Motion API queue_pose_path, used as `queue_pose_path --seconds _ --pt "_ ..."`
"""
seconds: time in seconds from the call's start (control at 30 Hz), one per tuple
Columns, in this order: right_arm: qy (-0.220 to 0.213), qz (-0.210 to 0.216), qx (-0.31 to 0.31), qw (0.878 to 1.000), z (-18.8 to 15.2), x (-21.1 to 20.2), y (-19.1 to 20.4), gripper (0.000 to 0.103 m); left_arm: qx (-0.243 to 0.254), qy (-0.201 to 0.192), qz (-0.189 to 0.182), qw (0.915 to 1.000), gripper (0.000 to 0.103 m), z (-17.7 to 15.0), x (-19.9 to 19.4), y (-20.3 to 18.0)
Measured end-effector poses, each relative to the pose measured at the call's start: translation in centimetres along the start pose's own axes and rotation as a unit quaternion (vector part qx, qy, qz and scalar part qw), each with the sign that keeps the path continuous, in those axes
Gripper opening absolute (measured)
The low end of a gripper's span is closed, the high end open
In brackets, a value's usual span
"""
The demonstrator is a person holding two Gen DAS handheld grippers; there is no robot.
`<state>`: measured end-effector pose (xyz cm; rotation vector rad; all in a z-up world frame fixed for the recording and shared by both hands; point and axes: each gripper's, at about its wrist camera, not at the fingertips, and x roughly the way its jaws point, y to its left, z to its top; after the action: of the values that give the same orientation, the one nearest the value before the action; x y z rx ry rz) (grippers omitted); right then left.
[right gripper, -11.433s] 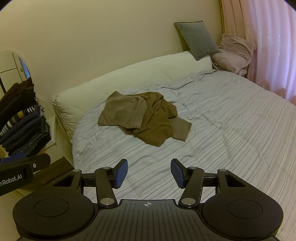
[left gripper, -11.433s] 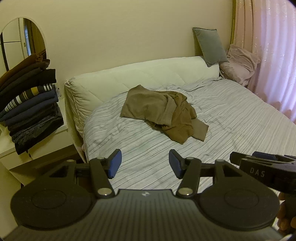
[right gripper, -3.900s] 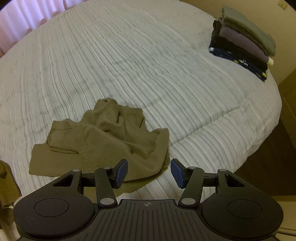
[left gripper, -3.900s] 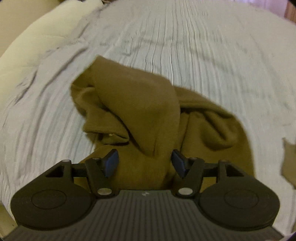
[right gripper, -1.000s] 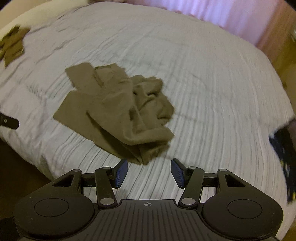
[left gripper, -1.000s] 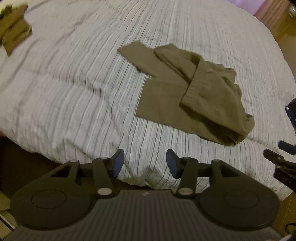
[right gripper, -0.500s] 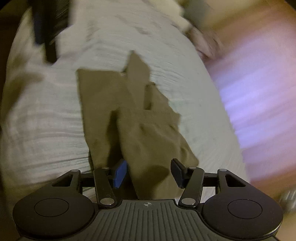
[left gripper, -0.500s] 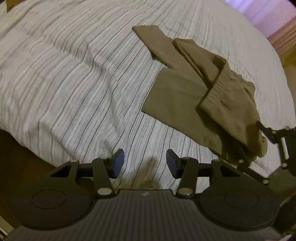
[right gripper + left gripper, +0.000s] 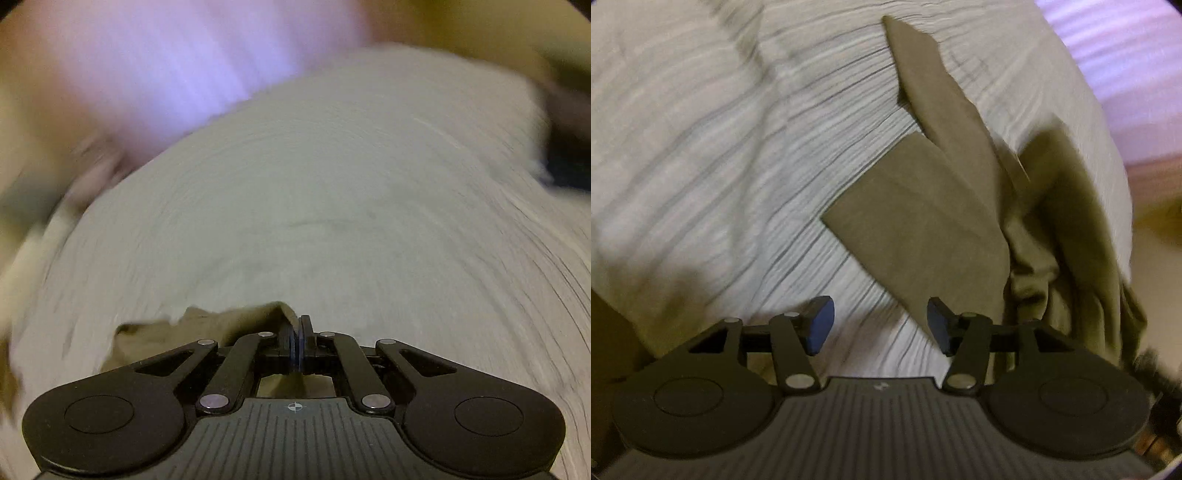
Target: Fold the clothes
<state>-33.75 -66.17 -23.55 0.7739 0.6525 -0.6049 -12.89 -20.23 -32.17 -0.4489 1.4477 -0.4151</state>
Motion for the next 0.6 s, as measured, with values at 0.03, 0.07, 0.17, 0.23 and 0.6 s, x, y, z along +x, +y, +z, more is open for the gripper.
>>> queue_pose_path --seconds 0.03,0.07,0.17,0.23,0.6 --pt "0.004 -0.007 0.026 1.0 0.6 -0.1 -1.6 0.0 -0.01 -0.003 -0.002 0.9999 0.053 0.2 0.5 0.1" --pt "0.008 -0.012 0.049 0.999 1.1 -0.2 -3.1 0.0 -0.019 -0.006 -0.003 0.9998 0.053 0.4 1.0 0.1" --pt "0.018 -0.028 0.114 0.993 1.5 -0.4 -6.8 0.001 -0.049 -0.023 -0.017 0.9984 0.051 0.6 2.1 0.4" --pt "0.028 -0.032 0.151 0.988 1.1 -0.4 -8.4 0.001 -0.058 -0.036 -0.017 0.9975 0.006 0.6 2.3 0.6" --pt "-0.034 0.015 0.106 0.994 10.5 -1.5 -3.8 0.001 0.047 -0.176 -0.081 0.98 0.001 16.1 -7.4 -5.5"
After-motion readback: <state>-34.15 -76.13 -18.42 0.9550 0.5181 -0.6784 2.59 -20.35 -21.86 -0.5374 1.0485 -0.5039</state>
